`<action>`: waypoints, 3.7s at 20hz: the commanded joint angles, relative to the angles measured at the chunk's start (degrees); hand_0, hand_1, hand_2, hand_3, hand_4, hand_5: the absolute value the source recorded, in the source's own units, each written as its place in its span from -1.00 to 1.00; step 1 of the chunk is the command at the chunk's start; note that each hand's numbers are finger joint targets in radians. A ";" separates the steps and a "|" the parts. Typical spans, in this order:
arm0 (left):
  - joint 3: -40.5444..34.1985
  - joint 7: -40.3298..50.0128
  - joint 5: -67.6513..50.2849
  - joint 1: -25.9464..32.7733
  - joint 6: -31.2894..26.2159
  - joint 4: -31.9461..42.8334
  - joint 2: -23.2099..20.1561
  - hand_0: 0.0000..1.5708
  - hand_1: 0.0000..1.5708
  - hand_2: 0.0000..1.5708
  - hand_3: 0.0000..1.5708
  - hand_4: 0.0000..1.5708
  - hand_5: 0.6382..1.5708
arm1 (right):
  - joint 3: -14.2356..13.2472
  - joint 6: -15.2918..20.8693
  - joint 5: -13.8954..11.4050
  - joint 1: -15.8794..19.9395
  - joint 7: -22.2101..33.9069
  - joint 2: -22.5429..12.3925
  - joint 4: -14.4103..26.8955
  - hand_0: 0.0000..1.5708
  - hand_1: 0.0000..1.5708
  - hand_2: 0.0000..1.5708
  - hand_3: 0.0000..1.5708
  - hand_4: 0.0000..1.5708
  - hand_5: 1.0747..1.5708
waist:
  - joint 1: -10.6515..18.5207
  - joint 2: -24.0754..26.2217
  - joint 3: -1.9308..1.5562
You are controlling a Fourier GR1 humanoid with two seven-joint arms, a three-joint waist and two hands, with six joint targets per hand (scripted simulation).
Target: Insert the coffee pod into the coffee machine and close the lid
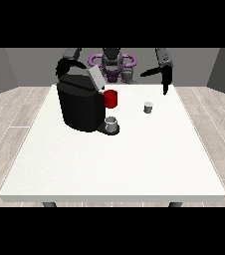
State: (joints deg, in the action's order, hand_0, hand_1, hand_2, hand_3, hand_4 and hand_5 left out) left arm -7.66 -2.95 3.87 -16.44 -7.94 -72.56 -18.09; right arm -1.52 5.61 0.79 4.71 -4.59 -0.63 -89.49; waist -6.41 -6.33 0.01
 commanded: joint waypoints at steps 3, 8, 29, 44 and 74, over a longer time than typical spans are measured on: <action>-3.88 -4.58 0.40 -5.57 -1.40 12.07 -3.40 -1.00 -1.00 -1.00 -1.00 -1.00 1.00 | 0.34 0.64 -0.18 3.73 1.22 -0.02 -0.41 -1.00 -1.00 -1.00 -1.00 -0.57 1.00 | -1.06 -4.71 0.02; -1.42 -3.85 4.74 -8.76 0.36 15.80 -3.10 -1.00 -1.00 -1.00 -1.00 -1.00 1.00 | -1.58 2.10 -1.01 7.69 0.04 -1.34 4.69 -1.00 -1.00 -1.00 -1.00 -0.53 1.00 | 0.11 -6.92 0.00; 4.98 -4.21 20.62 -14.53 7.04 33.58 -1.89 -0.24 -0.24 -0.09 -0.40 -1.00 1.00 | 2.17 4.65 -3.70 6.23 3.65 0.57 7.00 -1.00 -1.00 -1.00 -1.00 -0.45 1.00 | -2.66 -3.30 0.01; 4.64 -9.41 28.60 -18.88 18.15 38.93 -3.67 0.17 0.17 0.33 0.06 -0.54 1.00 | -2.56 0.70 1.65 8.10 2.04 -2.20 8.34 -1.00 -1.00 -1.00 -1.00 -0.34 1.00 | -3.41 -5.31 0.00; 6.34 -9.06 31.58 -33.59 2.06 32.44 -3.79 0.60 0.60 0.70 0.64 -0.29 1.00 | -1.80 2.14 1.70 8.02 -0.90 -0.11 17.18 -1.00 -1.00 -1.00 -1.00 -0.37 1.00 | -2.30 1.30 -0.02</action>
State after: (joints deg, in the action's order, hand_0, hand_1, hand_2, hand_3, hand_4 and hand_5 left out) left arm -1.24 -13.94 34.95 -48.53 -4.70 -38.86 -22.49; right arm -3.54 7.16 2.50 12.85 -5.01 -1.63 -73.16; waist -8.65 -5.39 -0.01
